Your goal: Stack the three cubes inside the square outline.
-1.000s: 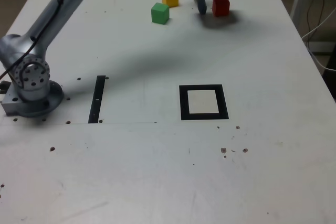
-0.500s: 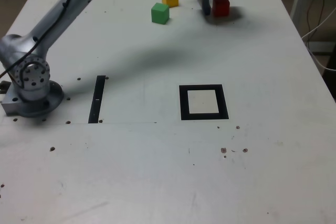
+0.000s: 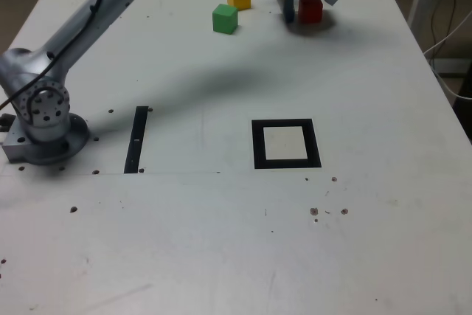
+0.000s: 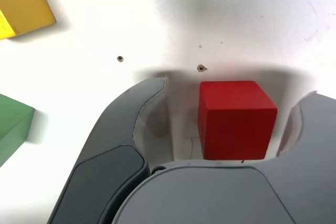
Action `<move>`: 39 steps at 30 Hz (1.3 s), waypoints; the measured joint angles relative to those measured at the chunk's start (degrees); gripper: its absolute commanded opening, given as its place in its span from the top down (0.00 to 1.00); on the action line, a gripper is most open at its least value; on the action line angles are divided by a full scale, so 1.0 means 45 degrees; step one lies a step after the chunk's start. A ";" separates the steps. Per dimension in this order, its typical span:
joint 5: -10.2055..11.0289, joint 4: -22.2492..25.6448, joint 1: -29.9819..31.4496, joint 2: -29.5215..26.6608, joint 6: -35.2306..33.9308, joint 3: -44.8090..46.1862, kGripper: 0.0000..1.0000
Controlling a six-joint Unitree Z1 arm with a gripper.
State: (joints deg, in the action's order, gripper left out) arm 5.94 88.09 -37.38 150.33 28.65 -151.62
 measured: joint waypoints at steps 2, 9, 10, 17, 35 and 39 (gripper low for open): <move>0.0029 0.0052 0.0041 0.0001 0.0000 -0.0037 0.43; 0.0183 0.0166 0.0130 0.0004 0.0006 -0.0156 0.65; 0.0213 0.0152 0.0150 0.0008 0.0023 -0.0189 0.66; 0.0277 0.0068 0.0256 0.0010 0.0165 -0.0337 0.70; 0.0262 0.0619 0.0459 -0.0026 0.0367 -0.0587 0.71; 0.0046 0.0967 0.0600 -0.0479 0.0485 -0.0570 0.71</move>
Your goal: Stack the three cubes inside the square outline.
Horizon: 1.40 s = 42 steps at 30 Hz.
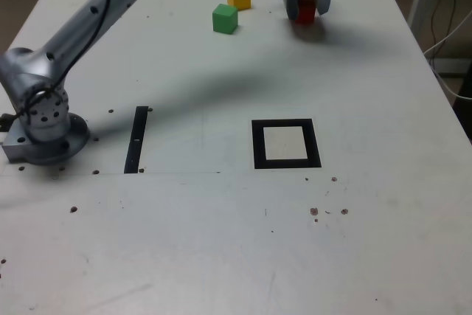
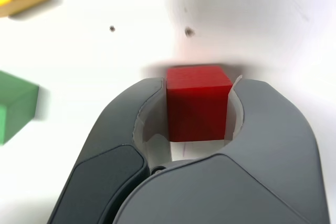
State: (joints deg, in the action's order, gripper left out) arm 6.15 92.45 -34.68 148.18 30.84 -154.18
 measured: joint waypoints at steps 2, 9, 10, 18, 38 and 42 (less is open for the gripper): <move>-0.0149 0.0101 0.0046 -0.0415 0.0077 0.0183 0.71; -0.0356 0.0151 0.0338 -0.1793 0.0144 0.1882 0.71; -0.0391 0.0151 0.0362 -0.2017 0.0144 0.2196 0.71; -0.0531 0.0046 0.1003 -0.3631 0.0016 0.4507 0.71; -0.0462 -0.2473 0.3157 -0.7216 -0.1807 1.0510 0.71; -0.0579 -0.3544 0.3829 -0.7895 -0.2499 1.1928 0.71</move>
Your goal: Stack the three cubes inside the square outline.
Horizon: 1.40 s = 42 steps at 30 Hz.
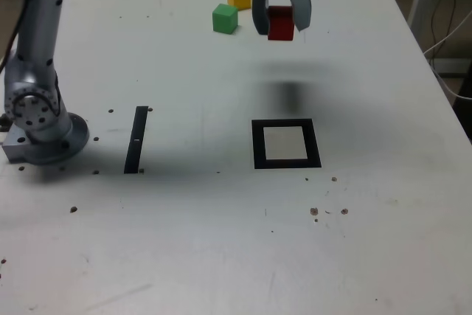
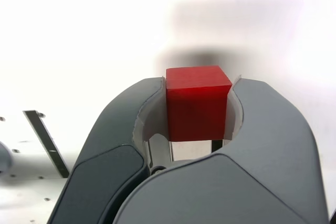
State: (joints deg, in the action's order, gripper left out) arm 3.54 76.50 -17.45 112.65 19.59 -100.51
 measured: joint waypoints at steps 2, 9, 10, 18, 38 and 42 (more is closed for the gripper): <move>0.0004 -0.0416 0.0299 -0.0256 -0.0329 0.0606 0.71; 0.0142 -0.1747 0.1347 -0.0990 -0.1645 0.2586 0.71; 0.0154 -0.1852 0.1504 -0.1006 -0.1813 0.2711 0.71; 0.0275 -0.2326 0.2841 -0.1200 -0.3067 0.3538 0.71; -0.0176 -0.3015 0.5385 -0.0861 -0.5344 0.3832 0.71; -0.0258 -0.3347 0.5469 -0.0716 -0.5431 0.4011 0.71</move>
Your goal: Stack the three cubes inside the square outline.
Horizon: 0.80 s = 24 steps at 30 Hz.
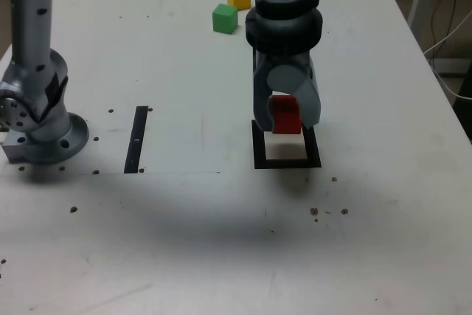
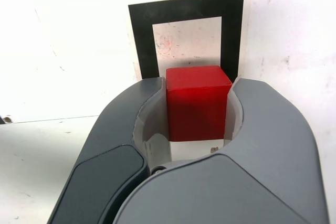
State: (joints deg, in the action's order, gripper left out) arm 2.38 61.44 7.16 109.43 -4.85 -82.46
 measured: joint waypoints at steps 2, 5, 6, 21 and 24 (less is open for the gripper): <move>-0.0029 -0.0099 0.0000 0.0062 -0.0008 0.0098 0.71; -0.0051 -0.0212 0.0000 0.0086 -0.0019 0.0174 0.71; -0.0065 -0.0282 0.0000 0.0118 -0.0025 0.0232 0.71; -0.0172 -0.0905 -0.0261 0.0516 -0.0021 0.0772 0.70; -0.0168 -0.1094 -0.0347 0.0517 -0.0006 0.0928 0.70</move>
State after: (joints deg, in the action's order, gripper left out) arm 1.62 56.51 5.60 111.75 -4.88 -78.28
